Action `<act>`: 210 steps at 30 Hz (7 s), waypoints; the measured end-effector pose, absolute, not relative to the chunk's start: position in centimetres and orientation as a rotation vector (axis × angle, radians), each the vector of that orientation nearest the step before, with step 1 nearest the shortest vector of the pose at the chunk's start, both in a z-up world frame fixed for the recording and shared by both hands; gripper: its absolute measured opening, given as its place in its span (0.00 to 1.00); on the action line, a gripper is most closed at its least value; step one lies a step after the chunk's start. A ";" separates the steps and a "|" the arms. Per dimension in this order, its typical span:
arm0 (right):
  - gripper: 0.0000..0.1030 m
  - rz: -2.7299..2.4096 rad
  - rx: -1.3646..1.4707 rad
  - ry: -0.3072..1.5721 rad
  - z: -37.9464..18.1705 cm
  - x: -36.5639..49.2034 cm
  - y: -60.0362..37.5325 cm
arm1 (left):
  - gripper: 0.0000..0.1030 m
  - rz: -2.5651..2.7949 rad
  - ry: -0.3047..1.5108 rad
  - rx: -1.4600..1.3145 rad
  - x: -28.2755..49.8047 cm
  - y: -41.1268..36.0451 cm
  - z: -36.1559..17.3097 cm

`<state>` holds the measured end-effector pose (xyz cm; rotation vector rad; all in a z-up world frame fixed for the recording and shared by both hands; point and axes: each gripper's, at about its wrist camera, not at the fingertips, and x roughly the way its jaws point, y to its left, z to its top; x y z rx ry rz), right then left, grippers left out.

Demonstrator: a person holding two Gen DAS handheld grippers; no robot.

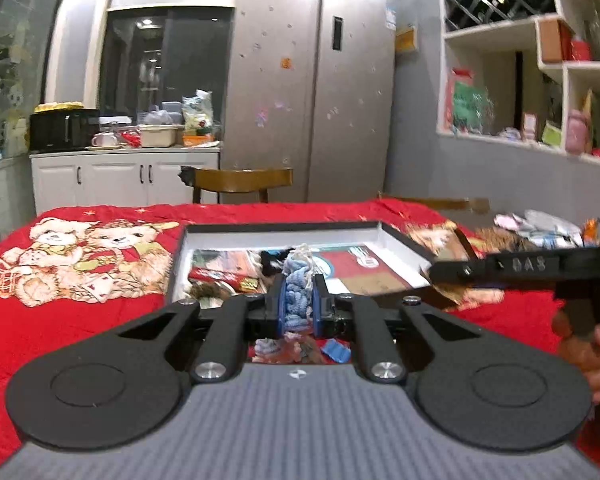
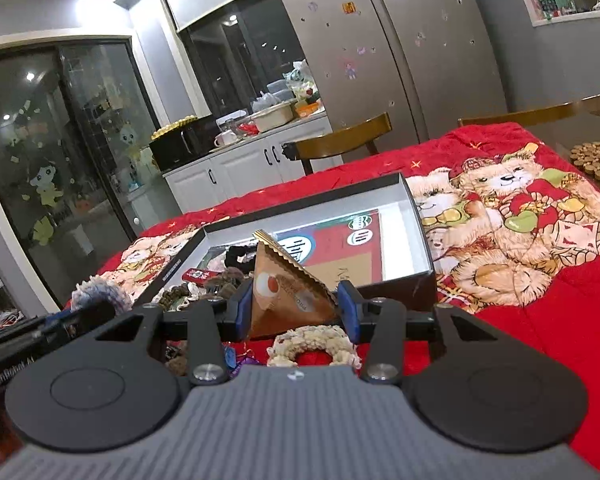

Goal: Organize objects
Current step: 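Lift the blue-white scrunchie and the brown triangular packet off the quilt, then carry both held items over the black box and lower them inside, then open both grippers to release the scrunchie and packet into the box, then withdraw both grippers from the box toward the remaining items, then grasp brown pompom hair clip with left gripper while right gripper grasps cream knitted scrunchie, then lift the pompom clip and the cream scrunchie up off the quilt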

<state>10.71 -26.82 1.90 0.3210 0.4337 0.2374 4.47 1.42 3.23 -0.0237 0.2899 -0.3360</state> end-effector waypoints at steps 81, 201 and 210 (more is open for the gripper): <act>0.46 0.201 0.245 0.731 0.3 34.4 -17.1 | 0.15 -0.335 0.677 -0.179 32.6 4.8 2.4; 0.55 0.173 0.057 0.628 -1.7 12.5 -23.2 | 0.48 -0.311 0.627 0.047 10.5 -0.4 -0.9; 0.33 0.175 0.082 0.614 -1.6 12.2 -23.7 | 0.46 -0.305 0.624 0.041 10.4 -0.1 -0.9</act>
